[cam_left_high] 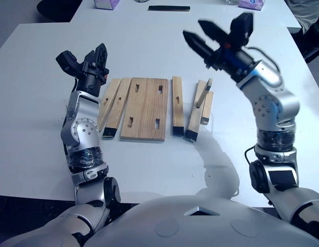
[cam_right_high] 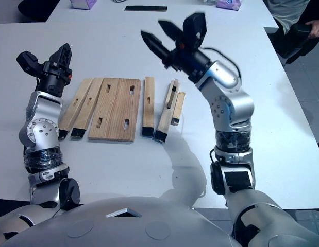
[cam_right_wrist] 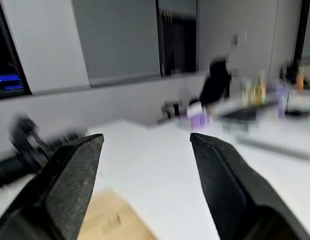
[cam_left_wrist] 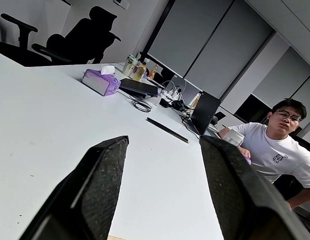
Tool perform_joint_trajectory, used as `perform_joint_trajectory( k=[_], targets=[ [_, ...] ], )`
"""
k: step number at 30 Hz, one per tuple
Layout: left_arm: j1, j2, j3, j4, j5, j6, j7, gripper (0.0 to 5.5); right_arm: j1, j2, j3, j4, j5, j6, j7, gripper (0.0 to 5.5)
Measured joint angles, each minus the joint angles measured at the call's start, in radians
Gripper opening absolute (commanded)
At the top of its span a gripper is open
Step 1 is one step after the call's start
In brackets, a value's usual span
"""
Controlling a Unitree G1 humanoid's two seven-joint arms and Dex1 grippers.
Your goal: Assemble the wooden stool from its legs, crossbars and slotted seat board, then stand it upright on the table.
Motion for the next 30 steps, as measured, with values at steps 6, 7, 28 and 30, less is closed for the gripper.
perform_joint_trajectory(
  k=[6,7,28,30],
  targets=[
    [0.014,-0.001,0.004,-0.002,0.002,-0.002,0.002,2.62,0.293,-0.218,0.193,-0.14,-0.038,0.03,0.22,3.19],
    [0.019,-0.001,0.007,-0.005,0.002,-0.002,0.003,2.62,0.33,-0.248,0.214,-0.14,-0.058,0.025,0.243,3.19],
    [0.049,-0.001,0.008,-0.023,0.021,-0.002,0.007,2.62,0.504,-0.349,0.331,-0.128,-0.211,0.014,0.257,3.19],
    [0.05,-0.001,0.007,-0.023,0.021,-0.002,0.007,2.62,0.497,-0.35,0.333,-0.122,-0.215,0.011,0.263,3.19]
  ],
)
